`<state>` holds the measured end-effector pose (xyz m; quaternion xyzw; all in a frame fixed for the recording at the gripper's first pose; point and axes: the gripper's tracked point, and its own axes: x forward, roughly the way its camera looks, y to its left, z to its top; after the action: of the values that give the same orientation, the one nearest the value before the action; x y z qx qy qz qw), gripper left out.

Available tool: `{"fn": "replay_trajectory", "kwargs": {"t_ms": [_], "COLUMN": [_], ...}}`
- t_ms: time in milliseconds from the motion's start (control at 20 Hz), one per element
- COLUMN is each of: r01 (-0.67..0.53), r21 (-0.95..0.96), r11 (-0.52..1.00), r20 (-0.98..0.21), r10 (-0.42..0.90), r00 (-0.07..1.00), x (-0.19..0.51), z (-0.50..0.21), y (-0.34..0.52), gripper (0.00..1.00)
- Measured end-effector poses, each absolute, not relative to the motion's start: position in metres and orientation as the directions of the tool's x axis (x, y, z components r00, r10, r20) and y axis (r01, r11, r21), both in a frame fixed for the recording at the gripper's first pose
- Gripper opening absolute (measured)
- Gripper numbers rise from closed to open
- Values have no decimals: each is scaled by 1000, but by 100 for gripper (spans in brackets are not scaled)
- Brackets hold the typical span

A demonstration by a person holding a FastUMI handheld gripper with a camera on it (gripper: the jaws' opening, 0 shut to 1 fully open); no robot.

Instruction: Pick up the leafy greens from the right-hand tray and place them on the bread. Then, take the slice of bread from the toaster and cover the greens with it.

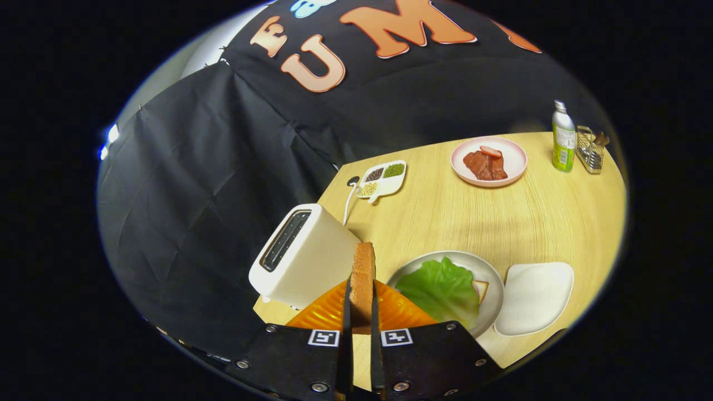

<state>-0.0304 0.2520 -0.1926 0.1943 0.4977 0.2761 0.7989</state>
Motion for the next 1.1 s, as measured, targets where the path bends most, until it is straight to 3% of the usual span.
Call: {"fn": "replay_trajectory", "kwargs": {"t_ms": [400, 950, 1100], "r01": [-190, -236, -289], "r21": [611, 537, 475], "r11": [769, 810, 831], "r20": [-700, -724, -723], "r10": [636, 586, 556], "r00": [323, 365, 410], "x": [-29, -26, -21], "z": [-250, -289, -296], "y": [223, 192, 189], "gripper": [13, 13, 22]}}
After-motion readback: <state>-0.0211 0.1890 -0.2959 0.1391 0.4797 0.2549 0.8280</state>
